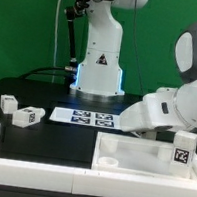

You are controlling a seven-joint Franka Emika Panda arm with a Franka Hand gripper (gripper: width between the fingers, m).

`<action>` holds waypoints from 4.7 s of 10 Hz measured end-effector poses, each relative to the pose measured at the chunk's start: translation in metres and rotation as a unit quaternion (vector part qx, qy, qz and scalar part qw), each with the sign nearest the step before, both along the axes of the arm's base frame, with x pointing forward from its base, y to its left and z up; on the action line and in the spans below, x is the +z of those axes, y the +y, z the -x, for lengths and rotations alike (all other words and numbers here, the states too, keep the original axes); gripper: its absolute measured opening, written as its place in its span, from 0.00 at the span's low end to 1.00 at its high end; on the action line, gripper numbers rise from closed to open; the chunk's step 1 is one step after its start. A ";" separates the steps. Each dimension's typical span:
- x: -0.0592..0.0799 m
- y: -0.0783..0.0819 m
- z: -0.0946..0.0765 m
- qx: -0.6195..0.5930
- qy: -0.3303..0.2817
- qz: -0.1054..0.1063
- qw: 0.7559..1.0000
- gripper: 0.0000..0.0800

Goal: Assemble square table

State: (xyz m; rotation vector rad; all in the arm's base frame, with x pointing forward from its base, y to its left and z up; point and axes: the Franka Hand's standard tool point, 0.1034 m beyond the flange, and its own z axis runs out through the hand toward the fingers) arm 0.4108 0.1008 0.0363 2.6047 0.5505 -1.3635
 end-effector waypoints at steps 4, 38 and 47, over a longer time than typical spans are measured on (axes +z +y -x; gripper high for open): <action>0.065 -0.039 -0.039 -0.034 -0.024 -0.013 0.999 0.36; 0.104 -0.140 -0.180 -0.155 -0.635 -0.136 0.744 0.36; 0.066 -0.110 -0.191 -0.243 -0.646 -0.108 0.716 0.36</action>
Offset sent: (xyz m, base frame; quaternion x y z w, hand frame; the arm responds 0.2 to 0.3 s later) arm -0.0017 -0.0401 0.0389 0.0041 0.0465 0.0250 0.9986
